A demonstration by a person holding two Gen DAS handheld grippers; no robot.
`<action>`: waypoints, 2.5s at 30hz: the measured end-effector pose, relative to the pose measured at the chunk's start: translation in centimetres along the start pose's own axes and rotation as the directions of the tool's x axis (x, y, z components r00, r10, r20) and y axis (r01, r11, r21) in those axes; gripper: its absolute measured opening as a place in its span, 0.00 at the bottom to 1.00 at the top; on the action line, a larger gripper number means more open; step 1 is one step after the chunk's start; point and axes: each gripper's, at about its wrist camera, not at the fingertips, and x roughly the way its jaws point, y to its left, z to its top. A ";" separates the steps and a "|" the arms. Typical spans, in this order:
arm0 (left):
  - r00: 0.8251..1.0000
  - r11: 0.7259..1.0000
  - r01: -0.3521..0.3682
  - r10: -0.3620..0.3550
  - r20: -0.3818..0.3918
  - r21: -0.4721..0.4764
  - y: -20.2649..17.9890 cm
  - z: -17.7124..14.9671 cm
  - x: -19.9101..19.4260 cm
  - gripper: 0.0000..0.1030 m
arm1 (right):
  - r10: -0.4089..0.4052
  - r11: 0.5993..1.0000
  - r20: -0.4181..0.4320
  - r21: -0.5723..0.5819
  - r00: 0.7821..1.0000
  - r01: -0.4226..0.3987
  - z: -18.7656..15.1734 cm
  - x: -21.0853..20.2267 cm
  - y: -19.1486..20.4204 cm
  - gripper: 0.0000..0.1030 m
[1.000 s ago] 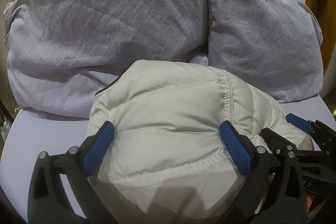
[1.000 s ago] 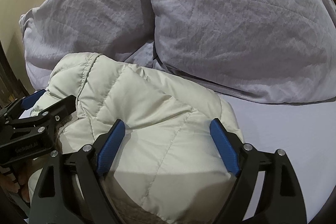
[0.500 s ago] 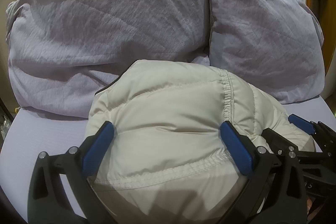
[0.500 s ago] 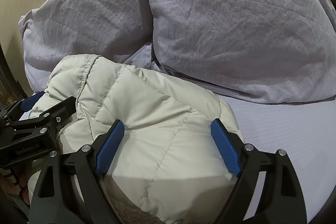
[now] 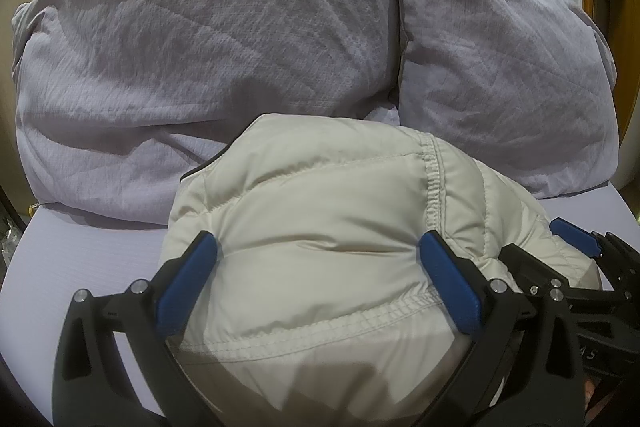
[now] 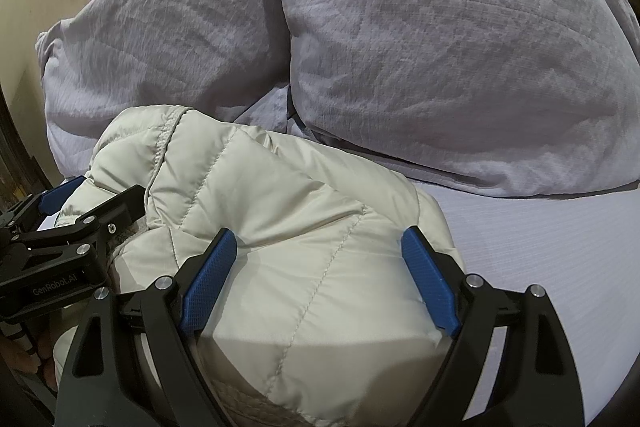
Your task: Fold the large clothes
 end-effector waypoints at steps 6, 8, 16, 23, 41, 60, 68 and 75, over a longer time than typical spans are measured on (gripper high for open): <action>0.999 1.000 -0.010 0.010 -0.035 0.002 0.2 0.3 -1.6 0.98 | -0.023 1.000 -0.026 0.003 0.999 0.023 0.5 -1.6 -0.2 0.90; 0.999 1.000 0.007 -0.007 -0.042 -0.014 0.5 0.0 -3.1 0.98 | -0.025 1.000 -0.041 0.013 0.999 0.026 0.3 -3.0 -0.6 0.90; 0.998 0.998 0.054 -0.055 -0.022 -0.019 1.4 -2.4 -11.3 0.98 | -0.019 0.999 -0.086 0.034 0.996 0.021 -2.7 -10.5 -0.8 0.98; 0.997 0.996 0.078 -0.079 -0.020 -0.049 2.0 -6.9 -18.7 0.98 | 0.023 0.999 -0.086 0.042 0.996 -0.019 -7.5 -17.5 0.8 0.98; 0.992 0.983 0.115 -0.122 -0.039 -0.143 1.3 -13.1 -25.0 0.98 | 0.055 0.997 -0.099 0.052 0.994 -0.050 -12.4 -22.3 3.1 0.98; 0.987 0.974 0.150 -0.158 -0.032 -0.169 2.1 -14.1 -25.5 0.98 | 0.069 0.996 -0.098 0.065 0.993 -0.063 -12.9 -22.5 3.9 0.98; 0.985 0.973 0.163 -0.170 -0.031 -0.163 1.9 -14.0 -25.7 0.98 | 0.071 0.996 -0.100 0.064 0.992 -0.065 -12.9 -22.5 3.9 0.98; 0.983 0.971 0.172 -0.179 -0.030 -0.167 1.9 -14.0 -25.7 0.98 | 0.071 0.995 -0.098 0.073 0.993 -0.064 -12.9 -22.5 4.0 0.98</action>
